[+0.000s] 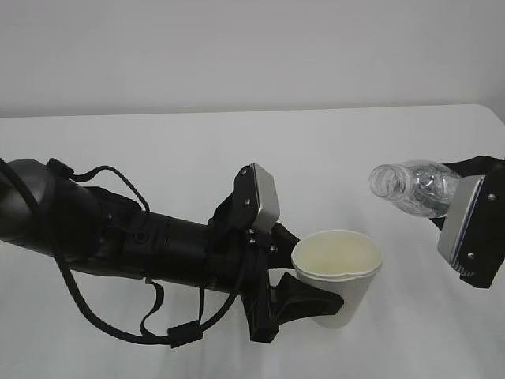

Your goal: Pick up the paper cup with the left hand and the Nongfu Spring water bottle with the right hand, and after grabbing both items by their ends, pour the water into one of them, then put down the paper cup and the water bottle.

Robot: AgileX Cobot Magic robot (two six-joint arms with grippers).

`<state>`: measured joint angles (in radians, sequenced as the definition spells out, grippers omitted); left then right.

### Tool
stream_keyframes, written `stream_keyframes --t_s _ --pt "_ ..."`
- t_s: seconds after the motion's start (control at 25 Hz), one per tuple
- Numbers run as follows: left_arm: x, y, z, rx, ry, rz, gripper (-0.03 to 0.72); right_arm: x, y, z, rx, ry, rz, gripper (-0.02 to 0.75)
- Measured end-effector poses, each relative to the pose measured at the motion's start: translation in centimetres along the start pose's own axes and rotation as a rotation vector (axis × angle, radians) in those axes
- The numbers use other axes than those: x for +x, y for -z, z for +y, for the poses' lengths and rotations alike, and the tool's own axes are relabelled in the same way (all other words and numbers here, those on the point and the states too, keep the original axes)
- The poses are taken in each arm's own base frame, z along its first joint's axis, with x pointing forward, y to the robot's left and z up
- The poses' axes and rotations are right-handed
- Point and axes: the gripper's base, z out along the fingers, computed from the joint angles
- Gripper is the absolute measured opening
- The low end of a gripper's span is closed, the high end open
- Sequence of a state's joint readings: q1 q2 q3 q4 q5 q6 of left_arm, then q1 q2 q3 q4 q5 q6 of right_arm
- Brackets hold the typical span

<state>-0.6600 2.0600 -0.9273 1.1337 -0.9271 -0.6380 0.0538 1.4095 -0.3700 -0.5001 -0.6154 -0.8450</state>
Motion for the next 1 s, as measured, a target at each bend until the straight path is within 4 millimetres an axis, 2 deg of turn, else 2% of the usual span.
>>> stream_keyframes --t_s 0.68,0.72,1.0 --pt "0.03 0.0 -0.04 0.004 -0.004 0.003 0.429 -0.16 0.0 -0.07 0.009 0.108 -0.017 0.39" --pt "0.03 0.0 -0.04 0.005 -0.004 0.003 0.429 -0.17 0.0 -0.07 0.008 0.114 -0.018 0.41" --pt "-0.04 0.0 -0.27 0.03 -0.016 -0.005 0.429 -0.11 -0.11 0.06 0.003 0.15 -0.018 0.386"
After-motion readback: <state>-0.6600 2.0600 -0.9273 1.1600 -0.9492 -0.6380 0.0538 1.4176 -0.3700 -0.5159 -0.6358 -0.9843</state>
